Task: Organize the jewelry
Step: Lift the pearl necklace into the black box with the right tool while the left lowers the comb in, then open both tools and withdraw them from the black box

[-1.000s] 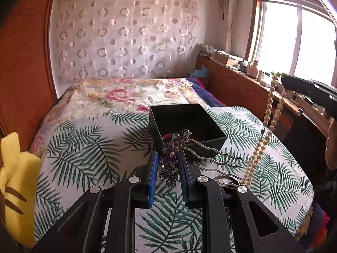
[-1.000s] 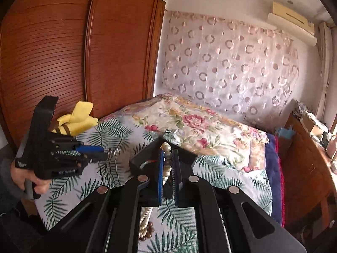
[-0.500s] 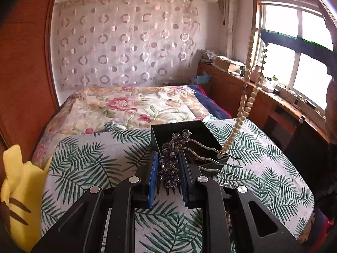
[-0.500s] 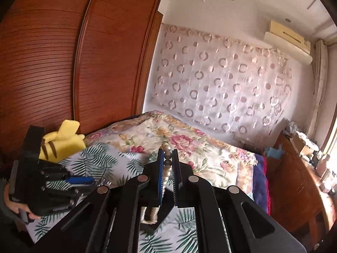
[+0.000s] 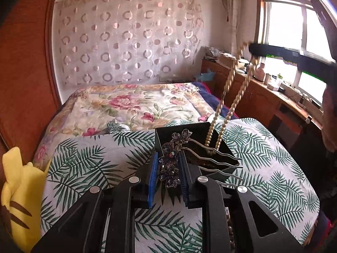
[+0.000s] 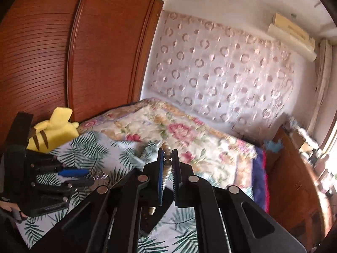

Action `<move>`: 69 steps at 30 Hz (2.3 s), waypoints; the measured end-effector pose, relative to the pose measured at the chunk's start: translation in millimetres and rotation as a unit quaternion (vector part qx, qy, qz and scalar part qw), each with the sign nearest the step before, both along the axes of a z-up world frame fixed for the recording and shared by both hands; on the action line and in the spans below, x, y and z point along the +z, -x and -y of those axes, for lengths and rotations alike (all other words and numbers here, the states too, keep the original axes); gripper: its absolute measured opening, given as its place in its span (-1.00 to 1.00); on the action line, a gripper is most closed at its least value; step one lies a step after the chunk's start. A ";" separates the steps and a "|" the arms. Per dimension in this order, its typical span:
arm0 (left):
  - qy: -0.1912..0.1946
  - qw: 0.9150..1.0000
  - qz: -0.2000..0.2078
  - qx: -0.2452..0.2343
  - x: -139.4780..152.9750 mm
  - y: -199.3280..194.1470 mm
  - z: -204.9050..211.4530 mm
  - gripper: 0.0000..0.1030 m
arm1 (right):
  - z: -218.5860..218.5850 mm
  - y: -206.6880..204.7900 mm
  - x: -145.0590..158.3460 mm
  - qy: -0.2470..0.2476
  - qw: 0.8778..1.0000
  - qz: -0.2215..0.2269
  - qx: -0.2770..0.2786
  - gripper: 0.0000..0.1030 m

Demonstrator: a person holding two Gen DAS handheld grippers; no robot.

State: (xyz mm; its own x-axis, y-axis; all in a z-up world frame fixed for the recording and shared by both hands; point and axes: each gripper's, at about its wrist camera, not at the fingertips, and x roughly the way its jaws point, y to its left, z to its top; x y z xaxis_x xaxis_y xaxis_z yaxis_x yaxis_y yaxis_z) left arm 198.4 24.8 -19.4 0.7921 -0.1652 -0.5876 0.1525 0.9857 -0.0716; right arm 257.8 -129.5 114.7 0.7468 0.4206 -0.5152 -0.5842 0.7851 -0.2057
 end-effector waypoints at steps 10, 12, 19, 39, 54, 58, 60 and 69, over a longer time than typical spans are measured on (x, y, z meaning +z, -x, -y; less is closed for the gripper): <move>-0.006 1.000 -0.026 0.004 -15.5 -30.5 7.9 -0.65 | -4.7 -19.3 -83.6 0.005 0.994 -0.108 0.007 -0.83; -0.008 0.999 -0.033 0.006 -20.5 -37.7 10.2 -0.65 | -6.4 -21.2 -93.8 0.005 0.993 -0.121 0.008 -0.82; -0.014 0.999 -0.048 0.005 -31.5 -52.6 18.4 -0.65 | -3.8 -18.9 -109.7 -0.006 0.989 -0.148 0.010 -0.72; -0.033 0.998 -0.054 -0.004 -34.7 -62.5 35.1 -0.62 | 33.8 21.0 -112.1 -0.045 0.987 -0.152 0.014 -0.52; 0.000 1.000 -0.016 -0.023 -45.0 25.3 21.3 0.64 | 59.1 77.4 -153.5 -0.077 0.980 -0.185 0.014 -0.08; 0.009 1.000 -0.019 -0.018 -51.6 43.3 14.4 0.65 | 47.6 73.6 -166.5 -0.070 0.976 -0.205 0.021 -0.40; 0.011 1.000 -0.018 -0.014 -53.5 50.1 10.4 0.69 | 41.5 68.5 -172.3 -0.066 0.974 -0.216 0.022 -0.48; 0.021 1.000 -0.020 -0.011 -56.8 60.3 2.5 0.71 | 28.2 49.0 -191.4 -0.041 0.964 -0.262 0.013 -0.53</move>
